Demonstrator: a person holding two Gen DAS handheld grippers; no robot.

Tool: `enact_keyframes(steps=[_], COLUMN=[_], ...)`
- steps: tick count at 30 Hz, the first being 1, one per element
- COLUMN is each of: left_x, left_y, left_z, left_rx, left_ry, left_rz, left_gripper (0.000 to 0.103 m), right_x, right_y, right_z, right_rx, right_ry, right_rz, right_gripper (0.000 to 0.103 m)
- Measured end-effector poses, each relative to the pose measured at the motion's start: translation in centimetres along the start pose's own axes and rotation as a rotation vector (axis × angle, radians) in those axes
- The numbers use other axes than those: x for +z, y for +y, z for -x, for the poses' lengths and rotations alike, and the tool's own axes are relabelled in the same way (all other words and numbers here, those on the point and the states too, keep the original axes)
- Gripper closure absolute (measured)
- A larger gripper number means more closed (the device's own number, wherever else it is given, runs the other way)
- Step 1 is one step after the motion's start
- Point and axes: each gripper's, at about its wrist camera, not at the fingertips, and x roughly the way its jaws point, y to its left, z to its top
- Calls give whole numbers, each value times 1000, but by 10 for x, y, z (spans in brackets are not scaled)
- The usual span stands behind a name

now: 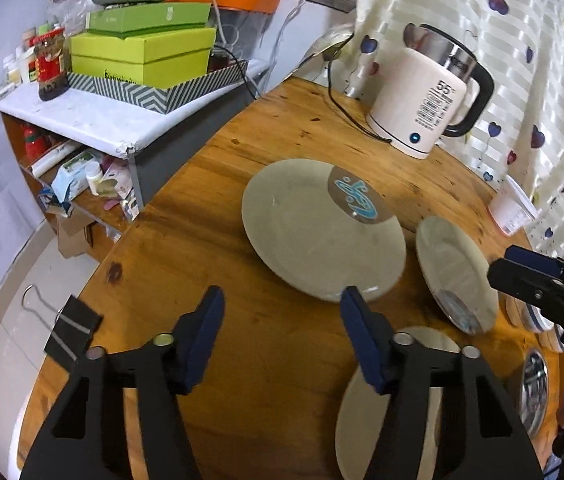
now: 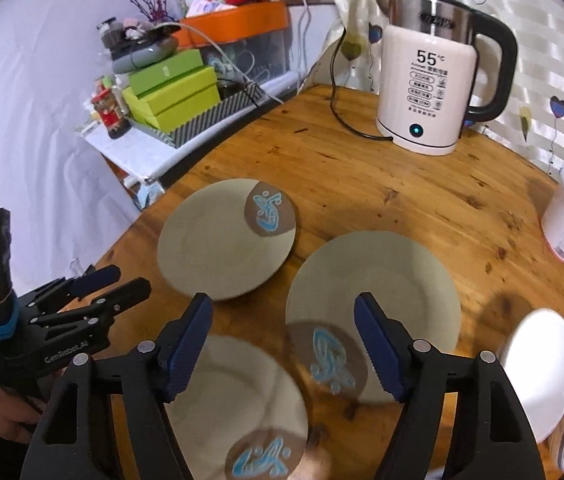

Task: Organize plates and bowls
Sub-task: 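Reach both grippers to the large beige plate and close on its rim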

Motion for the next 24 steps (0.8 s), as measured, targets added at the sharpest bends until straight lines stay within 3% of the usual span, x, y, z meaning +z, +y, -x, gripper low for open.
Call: enact_keyframes(steps=[6,14,20,24], left_x=[15,28,31,33], left_y=[11,25,24,21], left_z=[-15,-40,-50,-52], left_rx=[-5,3,-18,-41], left_ry=[0,32,43,46], left_rz=[43,79,79,67], left_gripper=[48,64,65,72], right_x=[25,47,52,54], right_y=[-7,-16,-16,-15], right_z=[-36,-78,-99,-112], right_rx=[27,58,62,81], right_ry=[47,106,138,157], right_rz=[-15,-31,-23,-24], right_gripper=[38,51,56,70])
